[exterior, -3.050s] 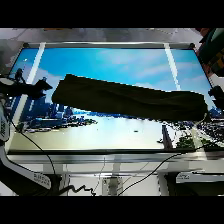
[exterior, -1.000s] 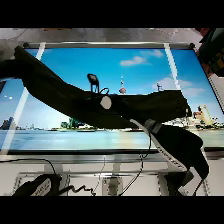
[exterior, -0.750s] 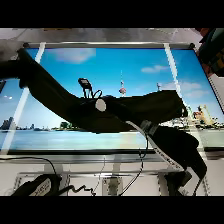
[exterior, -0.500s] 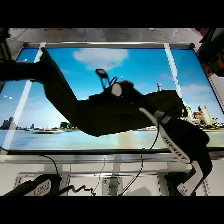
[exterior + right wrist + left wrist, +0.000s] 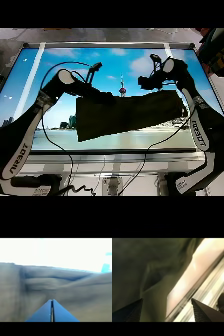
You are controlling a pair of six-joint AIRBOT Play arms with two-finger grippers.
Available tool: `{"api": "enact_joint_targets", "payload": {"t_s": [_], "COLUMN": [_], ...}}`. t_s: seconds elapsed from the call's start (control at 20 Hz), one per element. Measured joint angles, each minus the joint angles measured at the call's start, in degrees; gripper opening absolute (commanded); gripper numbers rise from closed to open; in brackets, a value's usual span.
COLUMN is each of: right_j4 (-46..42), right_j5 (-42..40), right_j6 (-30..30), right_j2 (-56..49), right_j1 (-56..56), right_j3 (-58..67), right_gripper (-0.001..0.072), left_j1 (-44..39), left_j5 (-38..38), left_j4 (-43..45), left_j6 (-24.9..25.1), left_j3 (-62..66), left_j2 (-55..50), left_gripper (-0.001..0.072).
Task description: Fold the clothes and pants, and hang the long-sleeved shirts on hangers.
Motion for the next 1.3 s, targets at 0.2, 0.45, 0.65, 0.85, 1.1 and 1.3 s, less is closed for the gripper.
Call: {"api": "enact_joint_targets", "payload": {"t_s": [0.2,0.45,0.65,0.85,1.1,1.3], "right_j4": [-0.3,-0.3,0.3,1.7,4.1,4.9], "right_j5": [1.4,2.0,2.1,2.0,1.9,1.9], "right_j6": [-2.6,-6.6,-7.6,-8.0,-8.1,-9.6], "right_j2": [0.2,0.2,0.2,0.2,0.2,0.2], "right_j1": [-4.1,-5.4,-5.6,-5.6,-5.4,-3.1], "right_j3": [0.0,0.0,0.0,0.0,0.0,-0.8], "right_gripper": [0.0033,0.0033,0.0033,0.0033,0.0033,0.0033], "left_j1": [4.9,20.0,28.7,30.3,26.7,23.9], "left_j5": [0.0,-2.9,2.6,12.8,19.2,22.6], "left_j4": [1.9,5.2,4.2,-2.0,-8.1,-13.3], "left_j6": [-0.2,-0.2,0.8,4.5,8.4,12.2], "left_j3": [0.0,-5.2,-21.2,-36.0,-42.5,-42.7], "left_j2": [1.2,6.8,11.7,12.2,7.8,6.1], "left_gripper": [0.0696,0.0696,0.0695,0.0690,0.0323,0.0020]}}
